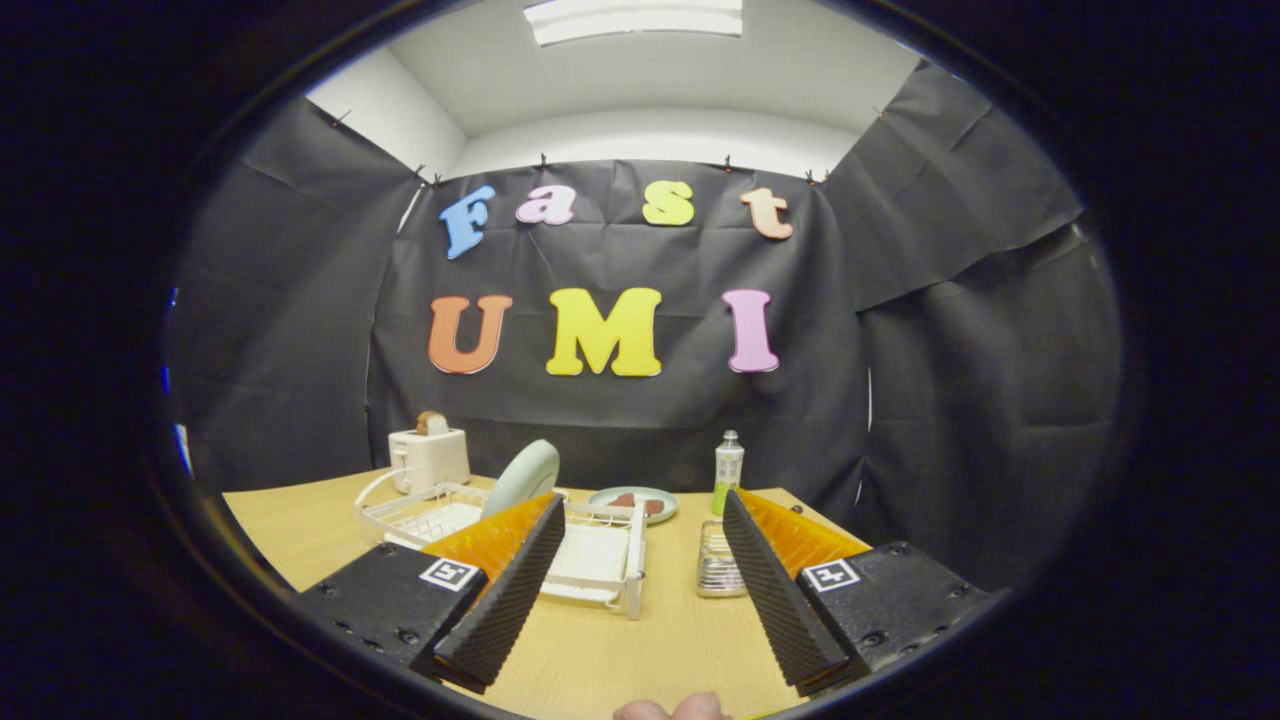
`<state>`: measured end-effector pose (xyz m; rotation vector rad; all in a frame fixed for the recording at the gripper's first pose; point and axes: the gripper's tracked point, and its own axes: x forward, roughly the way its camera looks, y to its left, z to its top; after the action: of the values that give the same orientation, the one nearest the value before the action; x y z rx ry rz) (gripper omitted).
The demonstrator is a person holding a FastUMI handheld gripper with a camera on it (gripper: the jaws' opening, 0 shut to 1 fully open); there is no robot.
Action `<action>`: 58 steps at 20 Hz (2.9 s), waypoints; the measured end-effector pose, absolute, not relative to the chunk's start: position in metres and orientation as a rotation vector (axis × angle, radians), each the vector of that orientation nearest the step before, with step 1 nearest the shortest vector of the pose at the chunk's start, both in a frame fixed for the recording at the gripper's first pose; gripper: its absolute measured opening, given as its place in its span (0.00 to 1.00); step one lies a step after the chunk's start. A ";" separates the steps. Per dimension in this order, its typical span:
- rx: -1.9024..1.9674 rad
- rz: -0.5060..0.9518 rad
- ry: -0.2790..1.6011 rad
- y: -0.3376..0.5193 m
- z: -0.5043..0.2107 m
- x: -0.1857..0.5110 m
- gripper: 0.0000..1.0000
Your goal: Take the plate from the dish rack, then take the spoon from the basket and place it into the plate.
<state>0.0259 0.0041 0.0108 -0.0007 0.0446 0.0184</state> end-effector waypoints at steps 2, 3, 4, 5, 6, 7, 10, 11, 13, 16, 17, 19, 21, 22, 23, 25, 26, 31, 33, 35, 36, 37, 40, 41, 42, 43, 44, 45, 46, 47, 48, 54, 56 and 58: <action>-0.001 0.049 0.052 0.013 0.027 0.034 1.00; -0.012 0.074 0.056 0.019 0.036 0.041 1.00; -0.031 0.089 0.070 0.022 0.045 0.047 1.00; -0.048 0.108 0.082 0.025 0.056 0.055 1.00; -0.063 0.124 0.094 0.029 0.067 0.062 1.00; -0.070 0.141 0.108 0.033 0.078 0.070 1.00; -0.098 0.185 0.175 0.045 0.098 0.095 1.00; -0.100 0.198 0.201 0.050 0.104 0.104 1.00; -0.091 0.227 0.276 0.059 0.108 0.124 1.00; -0.096 0.266 0.407 0.077 0.106 0.154 1.00; -0.093 0.284 0.457 0.085 0.103 0.164 1.00; -0.082 0.301 0.560 0.099 0.093 0.183 1.00; -0.098 0.304 0.656 0.111 0.081 0.199 1.00; -0.105 0.290 0.705 0.115 0.074 0.207 1.00; -0.111 0.269 0.745 0.117 0.066 0.215 1.00; -0.127 0.245 0.830 0.123 0.049 0.228 1.00; -0.130 0.238 0.868 0.127 0.040 0.235 1.00; -0.053 0.214 1.033 0.145 -0.003 0.260 1.00; -0.035 0.199 1.077 0.148 -0.020 0.271 1.00; -0.011 0.192 1.111 0.154 -0.034 0.277 1.00; -0.004 0.174 1.130 0.153 -0.043 0.282 1.00; 0.003 0.162 1.142 0.153 -0.049 0.285 0.98; 0.021 0.146 1.160 0.157 -0.057 0.292 0.89; 0.025 0.138 1.168 0.157 -0.058 0.293 0.85; 0.033 0.126 1.178 0.157 -0.060 0.291 0.78; 0.039 0.117 1.188 0.158 -0.061 0.291 0.76; 0.044 0.111 1.193 0.160 -0.062 0.291 0.72; 0.038 0.099 1.193 0.159 -0.064 0.292 0.69; 0.033 0.086 1.193 0.157 -0.062 0.291 0.63; 0.030 0.073 1.193 0.157 -0.060 0.292 0.57; 0.030 0.055 1.194 0.155 -0.060 0.291 0.51; 0.036 -0.042 1.187 0.148 -0.046 0.286 0.38; 0.010 -0.061 1.172 0.146 -0.039 0.286 0.38; -0.013 -0.075 1.166 0.146 -0.034 0.283 0.38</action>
<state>0.2830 0.1456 -0.0344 -0.0130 1.1664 -0.0752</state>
